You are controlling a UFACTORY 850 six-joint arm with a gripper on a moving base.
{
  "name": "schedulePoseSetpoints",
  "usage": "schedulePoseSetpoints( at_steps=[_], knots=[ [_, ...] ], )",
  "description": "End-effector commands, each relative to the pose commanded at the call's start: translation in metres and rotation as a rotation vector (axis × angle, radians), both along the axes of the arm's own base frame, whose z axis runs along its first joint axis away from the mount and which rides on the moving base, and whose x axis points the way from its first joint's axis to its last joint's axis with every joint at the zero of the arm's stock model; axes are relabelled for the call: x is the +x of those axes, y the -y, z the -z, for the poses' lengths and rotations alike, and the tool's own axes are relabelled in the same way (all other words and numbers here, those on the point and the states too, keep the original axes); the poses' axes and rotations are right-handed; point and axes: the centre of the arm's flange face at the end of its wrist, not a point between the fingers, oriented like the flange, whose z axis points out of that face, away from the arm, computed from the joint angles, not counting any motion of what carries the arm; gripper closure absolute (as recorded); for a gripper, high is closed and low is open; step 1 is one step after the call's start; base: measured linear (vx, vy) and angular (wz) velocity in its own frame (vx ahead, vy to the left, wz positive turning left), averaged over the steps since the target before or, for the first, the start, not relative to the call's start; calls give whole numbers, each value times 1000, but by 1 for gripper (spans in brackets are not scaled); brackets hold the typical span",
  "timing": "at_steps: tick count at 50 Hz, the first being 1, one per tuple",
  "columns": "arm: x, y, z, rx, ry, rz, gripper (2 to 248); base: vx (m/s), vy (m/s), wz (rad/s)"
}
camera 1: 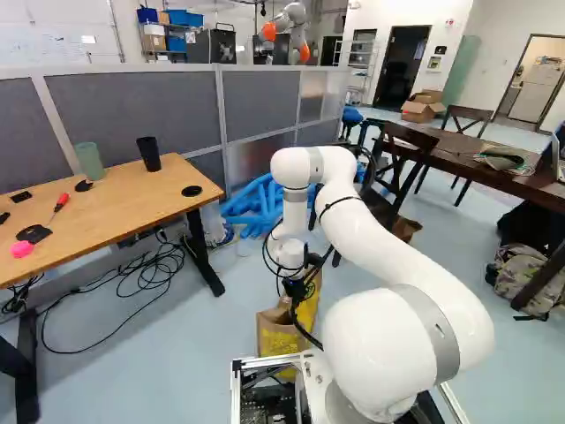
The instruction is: Pick up the bag on the ground and place it on the table
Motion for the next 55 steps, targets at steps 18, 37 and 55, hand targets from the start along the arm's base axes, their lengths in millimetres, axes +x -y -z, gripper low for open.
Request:
schedulePoseSetpoints(
  at_steps=[18, 37, 55],
  knots=[
    [-2, 0, -27, 1, 9, 0, 227, 0, 0, 0],
    [-4, 1, -56, 2, 21, 0, 227, 0, 0, 0],
    [-7, 1, -83, 4, 36, -3, 227, 0, 0, 0]
  ],
)
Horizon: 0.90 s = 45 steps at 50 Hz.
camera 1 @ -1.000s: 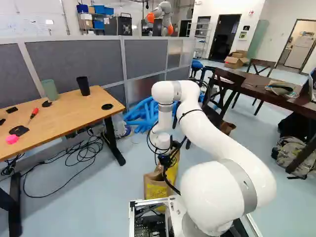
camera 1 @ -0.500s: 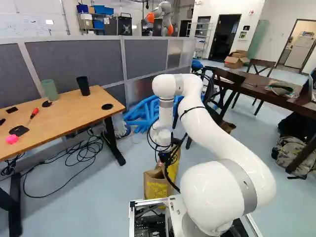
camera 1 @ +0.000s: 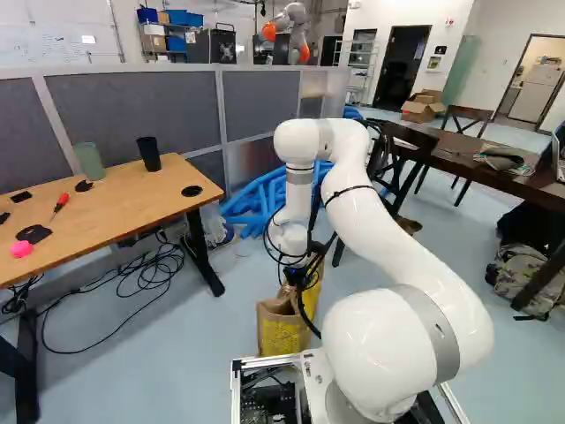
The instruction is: Pick up the bag on the ground and place it on the table
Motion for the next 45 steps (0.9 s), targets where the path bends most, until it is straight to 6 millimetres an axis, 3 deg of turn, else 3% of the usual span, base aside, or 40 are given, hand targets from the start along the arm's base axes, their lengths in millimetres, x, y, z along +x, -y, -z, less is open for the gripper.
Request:
schedulePoseSetpoints(
  at_steps=[45],
  knots=[
    [-10, -1, -68, 20, 47, -109, 227, 0, 0, 0]
  ],
)
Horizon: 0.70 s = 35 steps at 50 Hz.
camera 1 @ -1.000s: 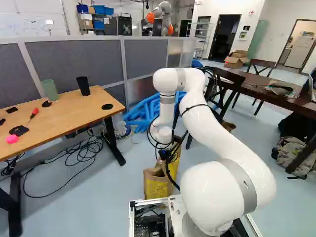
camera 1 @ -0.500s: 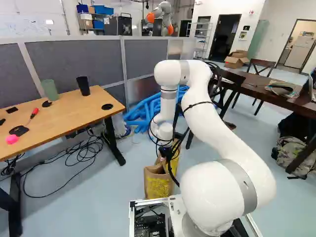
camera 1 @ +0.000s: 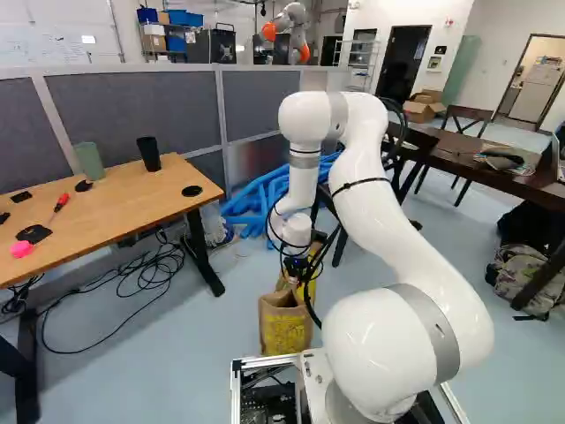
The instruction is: Pick up the bag on the ground and place it on the table
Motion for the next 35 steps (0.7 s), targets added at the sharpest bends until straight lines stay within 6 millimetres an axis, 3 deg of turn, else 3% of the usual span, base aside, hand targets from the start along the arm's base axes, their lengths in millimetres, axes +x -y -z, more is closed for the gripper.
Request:
schedulePoseSetpoints(
  at_steps=[35],
  knots=[
    [-14, -1, -52, 26, 11, -89, 227, 0, 0, 0]
  ],
)
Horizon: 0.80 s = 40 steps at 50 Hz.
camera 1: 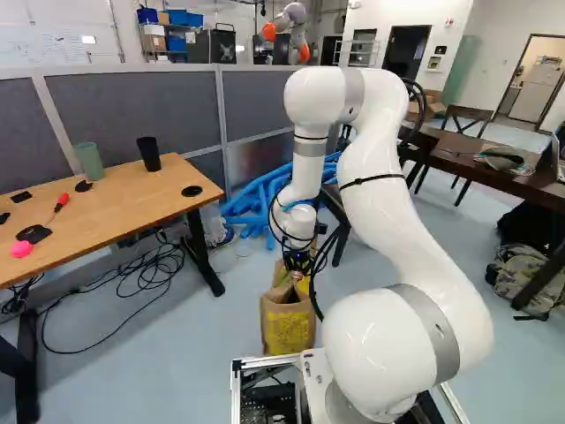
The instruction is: Pick up the bag on the ground and place it on the table
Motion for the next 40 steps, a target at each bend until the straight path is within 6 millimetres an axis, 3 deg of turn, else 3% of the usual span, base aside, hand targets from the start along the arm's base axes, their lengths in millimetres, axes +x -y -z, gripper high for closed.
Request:
schedulePoseSetpoints(
  at_steps=[40],
  knots=[
    [-15, 0, -58, 33, 1, -57, 227, 0, 0, 0]
  ],
)
